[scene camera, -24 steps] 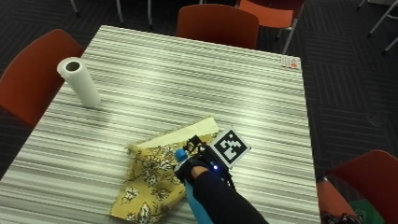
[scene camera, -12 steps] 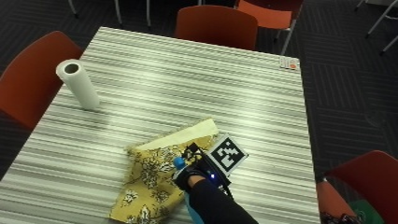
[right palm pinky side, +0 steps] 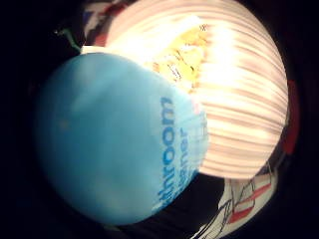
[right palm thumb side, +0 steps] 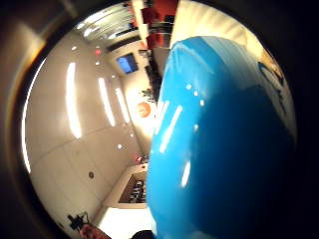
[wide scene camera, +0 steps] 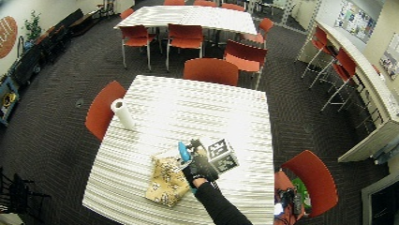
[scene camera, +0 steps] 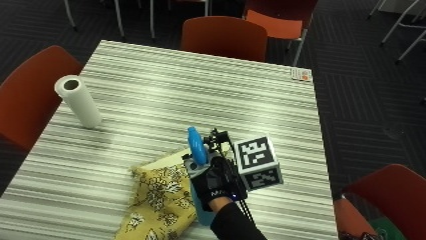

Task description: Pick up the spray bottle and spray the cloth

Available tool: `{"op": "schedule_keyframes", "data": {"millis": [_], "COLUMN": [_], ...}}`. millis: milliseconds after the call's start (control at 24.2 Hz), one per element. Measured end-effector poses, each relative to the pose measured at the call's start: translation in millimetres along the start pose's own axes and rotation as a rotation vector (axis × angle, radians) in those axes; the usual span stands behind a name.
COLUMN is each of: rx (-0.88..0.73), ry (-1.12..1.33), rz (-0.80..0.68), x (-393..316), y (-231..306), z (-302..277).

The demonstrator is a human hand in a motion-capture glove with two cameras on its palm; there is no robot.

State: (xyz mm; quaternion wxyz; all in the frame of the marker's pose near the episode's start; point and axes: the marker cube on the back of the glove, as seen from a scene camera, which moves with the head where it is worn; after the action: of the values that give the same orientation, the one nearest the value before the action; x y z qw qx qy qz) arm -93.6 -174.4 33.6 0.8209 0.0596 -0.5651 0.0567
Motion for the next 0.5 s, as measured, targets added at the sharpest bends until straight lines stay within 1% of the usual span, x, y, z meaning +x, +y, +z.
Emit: {"op": "schedule_keyframes", "data": {"millis": [83, 207, 331, 497], "rx": [0.078, 0.175, 0.233, 0.232], "ry": [-0.096, -0.184, -0.201, -0.203], "rz": [-0.124, -0.217, -0.233, -0.238], "x": [-9, -13, -10, -10], "y": [6, 15, 18, 18], "z": [-11, -22, -27, -28]}}
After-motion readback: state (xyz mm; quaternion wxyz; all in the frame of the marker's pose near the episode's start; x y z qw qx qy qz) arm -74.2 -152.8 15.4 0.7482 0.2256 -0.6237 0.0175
